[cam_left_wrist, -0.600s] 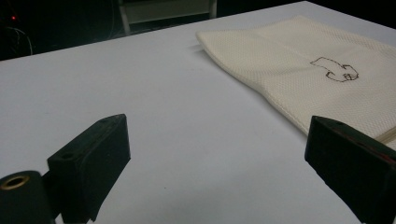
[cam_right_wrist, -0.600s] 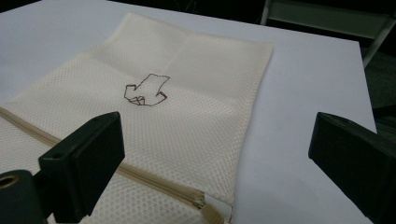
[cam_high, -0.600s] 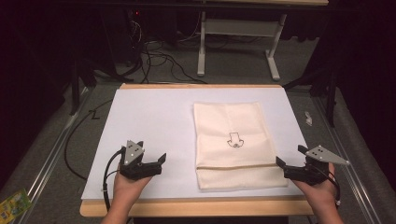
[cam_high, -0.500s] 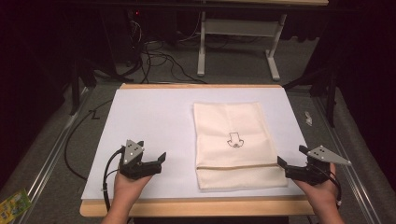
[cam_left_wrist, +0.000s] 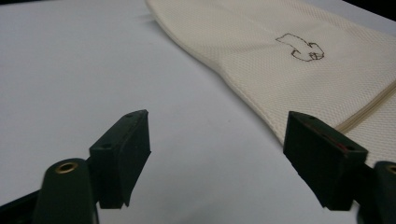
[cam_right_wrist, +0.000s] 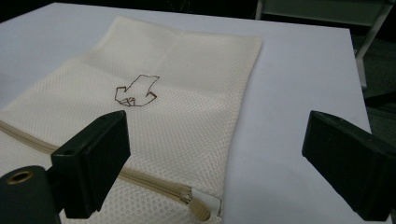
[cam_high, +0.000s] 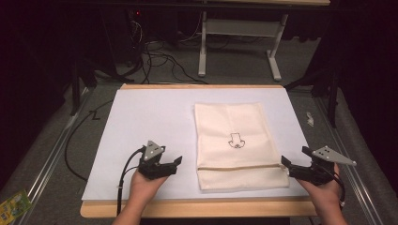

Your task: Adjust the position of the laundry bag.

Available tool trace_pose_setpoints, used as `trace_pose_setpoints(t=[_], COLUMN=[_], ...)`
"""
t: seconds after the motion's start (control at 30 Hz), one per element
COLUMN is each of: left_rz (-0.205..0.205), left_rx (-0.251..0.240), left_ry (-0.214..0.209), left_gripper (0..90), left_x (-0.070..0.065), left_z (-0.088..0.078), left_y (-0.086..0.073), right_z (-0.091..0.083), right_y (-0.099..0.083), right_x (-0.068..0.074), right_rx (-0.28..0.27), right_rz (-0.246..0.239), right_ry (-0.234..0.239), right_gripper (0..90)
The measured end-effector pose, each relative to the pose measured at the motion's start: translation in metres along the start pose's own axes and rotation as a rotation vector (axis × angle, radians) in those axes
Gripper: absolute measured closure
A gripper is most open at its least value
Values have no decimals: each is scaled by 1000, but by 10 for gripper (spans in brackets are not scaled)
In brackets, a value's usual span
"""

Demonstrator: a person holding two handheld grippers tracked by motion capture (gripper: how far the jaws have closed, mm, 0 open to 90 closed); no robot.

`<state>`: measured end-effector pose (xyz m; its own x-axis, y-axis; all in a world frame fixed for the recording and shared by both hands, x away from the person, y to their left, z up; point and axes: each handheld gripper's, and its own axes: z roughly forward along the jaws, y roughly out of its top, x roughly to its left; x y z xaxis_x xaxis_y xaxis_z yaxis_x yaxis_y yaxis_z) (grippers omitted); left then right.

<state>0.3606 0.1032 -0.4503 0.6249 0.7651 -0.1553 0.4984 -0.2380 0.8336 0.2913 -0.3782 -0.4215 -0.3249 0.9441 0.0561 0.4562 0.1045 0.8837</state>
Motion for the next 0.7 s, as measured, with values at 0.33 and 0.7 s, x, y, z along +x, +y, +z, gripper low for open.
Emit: trace_pose_setpoints(t=[0.33, 0.7], left_rz=[-92, -91], left_rx=[67, 140], left_ry=[45, 161], left_gripper=[538, 882], left_x=[-15, -20], left_z=[95, 123], left_y=[38, 45], right_z=[3, 2], right_y=[-4, -5], right_x=[-6, -8], right_rx=[15, 13], right_rz=[29, 20], right_ry=[15, 16], right_gripper=[105, 149])
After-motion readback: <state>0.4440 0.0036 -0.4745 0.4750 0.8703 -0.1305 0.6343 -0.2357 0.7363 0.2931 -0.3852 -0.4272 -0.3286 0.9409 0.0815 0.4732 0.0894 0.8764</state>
